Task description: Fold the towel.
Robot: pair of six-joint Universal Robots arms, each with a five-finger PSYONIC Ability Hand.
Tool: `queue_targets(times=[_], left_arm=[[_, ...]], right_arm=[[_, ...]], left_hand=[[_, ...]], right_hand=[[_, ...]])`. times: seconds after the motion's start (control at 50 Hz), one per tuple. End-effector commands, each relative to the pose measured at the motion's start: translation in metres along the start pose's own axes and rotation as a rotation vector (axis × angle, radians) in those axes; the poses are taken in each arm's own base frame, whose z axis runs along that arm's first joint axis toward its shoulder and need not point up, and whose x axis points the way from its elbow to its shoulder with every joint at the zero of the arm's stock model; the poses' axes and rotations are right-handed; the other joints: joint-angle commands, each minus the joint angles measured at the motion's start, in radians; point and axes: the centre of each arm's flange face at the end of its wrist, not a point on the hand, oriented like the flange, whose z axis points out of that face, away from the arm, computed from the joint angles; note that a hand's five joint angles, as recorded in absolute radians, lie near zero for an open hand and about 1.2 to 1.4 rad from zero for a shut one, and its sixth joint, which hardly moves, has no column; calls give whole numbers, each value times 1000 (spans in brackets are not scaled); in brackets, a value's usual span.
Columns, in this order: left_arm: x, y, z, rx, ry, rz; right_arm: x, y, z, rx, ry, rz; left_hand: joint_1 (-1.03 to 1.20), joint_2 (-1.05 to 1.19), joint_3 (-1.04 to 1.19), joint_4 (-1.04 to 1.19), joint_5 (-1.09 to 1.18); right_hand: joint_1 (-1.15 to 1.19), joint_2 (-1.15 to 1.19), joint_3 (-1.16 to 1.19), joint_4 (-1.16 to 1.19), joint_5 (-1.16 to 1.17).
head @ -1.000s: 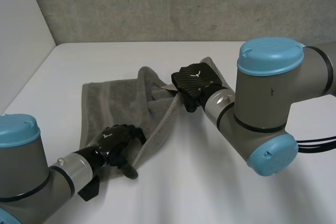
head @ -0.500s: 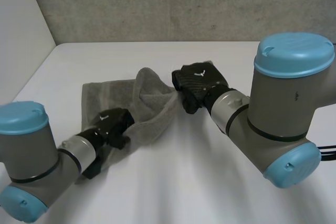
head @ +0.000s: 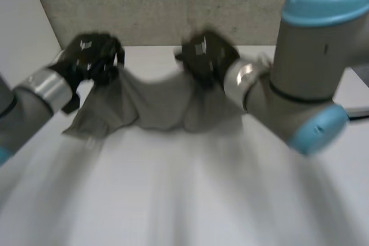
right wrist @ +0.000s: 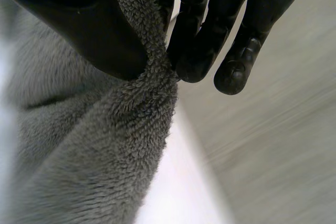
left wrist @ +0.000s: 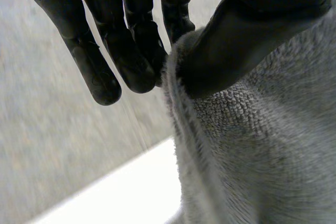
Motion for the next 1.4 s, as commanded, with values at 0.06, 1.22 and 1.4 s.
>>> queue_targets(times=[0.06, 1.22, 1.4], left_arm=[[-10, -142, 30, 542, -133, 161], [29, 110, -72, -301, 225, 119], [30, 111, -73, -305, 227, 113]], right_arm=[[112, -128, -16, 617, 566, 70], [-20, 82, -29, -159, -187, -29], [-52, 93, 0, -113, -272, -211]], left_hand=[[102, 68, 57, 43, 74], [102, 68, 57, 43, 74], [102, 68, 57, 43, 74]], right_hand=[[73, 115, 64, 56, 72], [-1149, -1107, -1157, -1165, -1149], [-1115, -1073, -1124, -1132, -1116]])
